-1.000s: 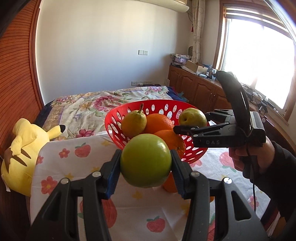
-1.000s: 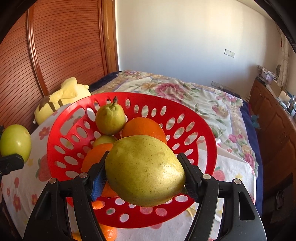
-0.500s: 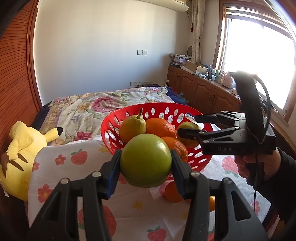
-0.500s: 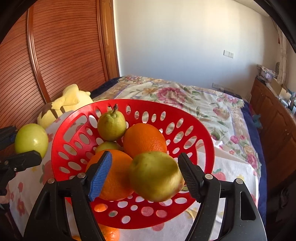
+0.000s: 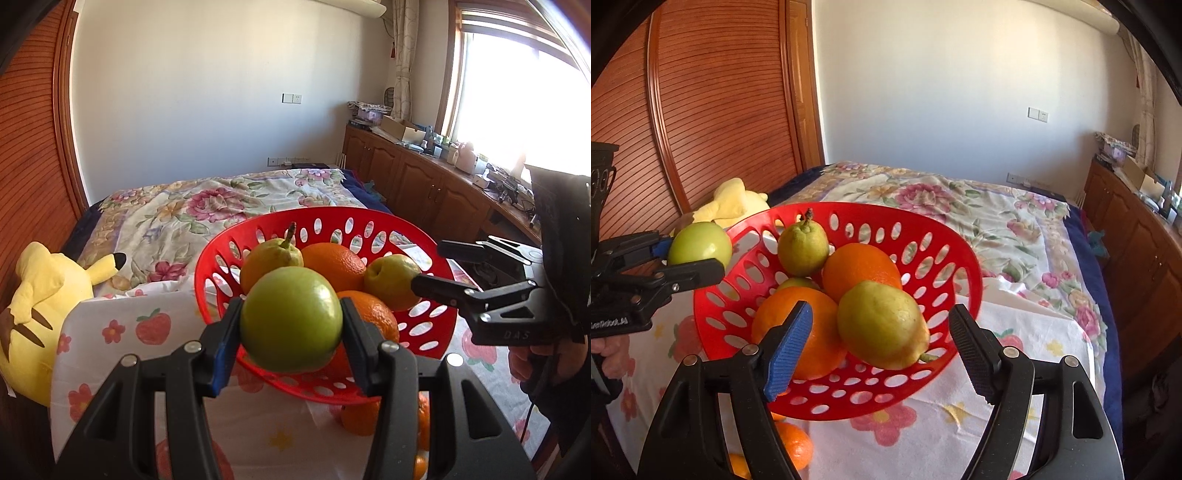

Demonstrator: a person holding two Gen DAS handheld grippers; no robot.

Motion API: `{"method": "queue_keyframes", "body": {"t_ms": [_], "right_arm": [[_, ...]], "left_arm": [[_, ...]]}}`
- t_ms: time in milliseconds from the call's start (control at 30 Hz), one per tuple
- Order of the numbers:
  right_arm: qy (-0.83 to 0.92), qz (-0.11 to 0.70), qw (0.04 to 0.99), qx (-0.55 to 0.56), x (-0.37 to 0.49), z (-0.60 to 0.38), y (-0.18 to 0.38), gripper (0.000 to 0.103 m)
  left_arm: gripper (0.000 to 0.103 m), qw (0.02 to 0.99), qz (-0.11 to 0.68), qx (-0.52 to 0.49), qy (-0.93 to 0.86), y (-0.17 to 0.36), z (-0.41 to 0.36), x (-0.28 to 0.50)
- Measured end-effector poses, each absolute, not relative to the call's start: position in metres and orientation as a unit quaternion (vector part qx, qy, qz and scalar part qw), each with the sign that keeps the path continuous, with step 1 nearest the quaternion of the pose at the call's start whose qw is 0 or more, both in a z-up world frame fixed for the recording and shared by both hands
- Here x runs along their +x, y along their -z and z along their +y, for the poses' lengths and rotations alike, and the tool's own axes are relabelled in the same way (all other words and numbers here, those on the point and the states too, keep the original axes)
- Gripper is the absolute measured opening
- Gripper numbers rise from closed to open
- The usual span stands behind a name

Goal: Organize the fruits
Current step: 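Open the left tool to drop the green apple into the basket, then move both tools back toward the tangerines on the cloth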

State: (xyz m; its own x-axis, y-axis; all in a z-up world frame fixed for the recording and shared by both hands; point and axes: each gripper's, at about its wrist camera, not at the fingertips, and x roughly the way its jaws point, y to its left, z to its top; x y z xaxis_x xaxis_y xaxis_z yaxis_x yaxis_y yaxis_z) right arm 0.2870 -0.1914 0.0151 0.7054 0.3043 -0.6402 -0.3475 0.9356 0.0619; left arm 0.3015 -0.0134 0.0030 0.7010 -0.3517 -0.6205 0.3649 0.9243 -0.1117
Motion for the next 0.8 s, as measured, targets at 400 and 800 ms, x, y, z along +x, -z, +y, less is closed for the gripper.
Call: {"method": "queue_keyframes", "body": {"t_ms": [400, 800], "right_arm": [[-0.187, 0.334, 0.923, -0.033, 0.281, -0.190, -0.014, 0.079], [-0.191, 0.331, 0.924, -0.028, 0.269, -0.185, -0.015, 0.079]], "left_arm": [[0.050, 0.917, 0.356, 0.036, 0.176, 0.012, -0.028, 0.323], [0.058, 0.922, 0.350, 0.024, 0.166, 0.010, -0.020, 0.316]]}}
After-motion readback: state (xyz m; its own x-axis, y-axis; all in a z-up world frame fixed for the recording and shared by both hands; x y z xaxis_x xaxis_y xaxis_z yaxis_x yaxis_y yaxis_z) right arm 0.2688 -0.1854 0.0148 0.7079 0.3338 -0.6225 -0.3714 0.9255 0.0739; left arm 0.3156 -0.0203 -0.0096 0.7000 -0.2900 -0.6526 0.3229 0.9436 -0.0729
